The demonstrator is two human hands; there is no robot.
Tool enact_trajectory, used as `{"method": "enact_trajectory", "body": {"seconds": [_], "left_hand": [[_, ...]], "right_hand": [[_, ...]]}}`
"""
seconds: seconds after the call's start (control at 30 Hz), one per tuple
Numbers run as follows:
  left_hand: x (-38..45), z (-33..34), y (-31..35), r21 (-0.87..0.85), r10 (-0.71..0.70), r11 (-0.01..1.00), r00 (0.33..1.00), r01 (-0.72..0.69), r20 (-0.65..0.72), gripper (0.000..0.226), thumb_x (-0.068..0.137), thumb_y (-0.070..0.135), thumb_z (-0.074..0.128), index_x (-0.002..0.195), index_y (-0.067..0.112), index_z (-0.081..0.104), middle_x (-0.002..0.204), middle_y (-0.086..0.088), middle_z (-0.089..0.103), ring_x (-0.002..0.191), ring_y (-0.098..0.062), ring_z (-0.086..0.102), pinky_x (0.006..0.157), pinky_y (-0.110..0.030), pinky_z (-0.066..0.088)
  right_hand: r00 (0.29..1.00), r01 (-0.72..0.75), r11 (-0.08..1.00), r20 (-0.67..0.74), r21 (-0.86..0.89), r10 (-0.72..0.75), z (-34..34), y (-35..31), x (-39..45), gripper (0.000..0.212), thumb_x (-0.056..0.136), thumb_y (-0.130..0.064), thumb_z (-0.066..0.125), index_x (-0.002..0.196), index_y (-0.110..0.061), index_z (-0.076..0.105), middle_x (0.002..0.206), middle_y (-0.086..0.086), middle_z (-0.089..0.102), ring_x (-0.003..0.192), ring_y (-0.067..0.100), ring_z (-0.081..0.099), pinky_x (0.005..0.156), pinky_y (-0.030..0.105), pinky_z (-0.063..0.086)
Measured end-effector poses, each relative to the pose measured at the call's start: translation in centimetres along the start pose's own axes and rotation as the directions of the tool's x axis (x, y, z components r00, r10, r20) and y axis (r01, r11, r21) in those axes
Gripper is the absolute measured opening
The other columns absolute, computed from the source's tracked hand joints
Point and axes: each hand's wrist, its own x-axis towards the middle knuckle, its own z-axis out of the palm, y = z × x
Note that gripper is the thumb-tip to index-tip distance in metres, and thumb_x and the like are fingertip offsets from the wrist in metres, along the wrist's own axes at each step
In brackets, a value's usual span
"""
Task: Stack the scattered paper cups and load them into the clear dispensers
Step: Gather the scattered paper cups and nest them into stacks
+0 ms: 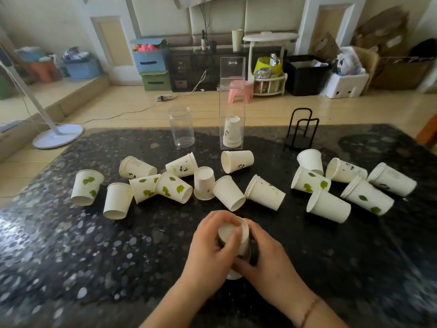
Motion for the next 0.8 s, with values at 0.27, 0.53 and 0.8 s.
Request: {"method": "enact_trajectory", "body": {"seconds": [0.27, 0.53, 0.8], "left_hand": [[-0.2, 1.2, 4.4, 0.237, 0.404, 0.903, 0.897, -0.359, -0.181, 0.022, 0.083, 0.04, 0.063, 0.102, 0.029, 0.063, 0.121, 0.01, 0.056, 0.121, -0.016, 0.051, 0.099, -0.026, 0.041], [6.8, 15.5, 8.5, 0.272, -0.072, 0.962, 0.947, -0.018, 0.314, 0.053, 0.094, 0.045, 0.059, 0.142, 0.029, 0.043, 0.145, 0.012, 0.042, 0.133, -0.009, 0.041, 0.11, -0.027, 0.037], [9.9, 21.3, 3.4, 0.204, -0.413, 0.906, 0.884, 0.372, 0.221, 0.021, 0.1, 0.032, 0.054, 0.102, 0.016, 0.068, 0.092, 0.002, 0.068, 0.088, -0.013, 0.065, 0.076, -0.027, 0.052]], "right_hand": [[0.997, -0.069, 0.994, 0.037, -0.085, 0.072, -5.1, 2.8, -1.0, 0.087, 0.067, -0.081, 0.057, 0.143, -0.048, 0.03, 0.144, -0.035, 0.034, 0.134, -0.009, 0.03, 0.114, 0.029, 0.029], [0.581, -0.356, 0.862, -0.637, 0.361, 0.507, -12.5, 11.9, -0.6, 0.06, 0.085, -0.041, 0.068, 0.137, -0.022, 0.046, 0.14, 0.001, 0.049, 0.116, 0.018, 0.053, 0.096, 0.044, 0.05], [0.7, -0.65, 0.747, -0.494, -0.141, 0.516, -14.7, 14.1, 0.1, 0.054, 0.086, -0.057, 0.057, 0.132, -0.031, 0.051, 0.148, -0.001, 0.039, 0.134, 0.03, 0.03, 0.106, 0.04, 0.032]]}}
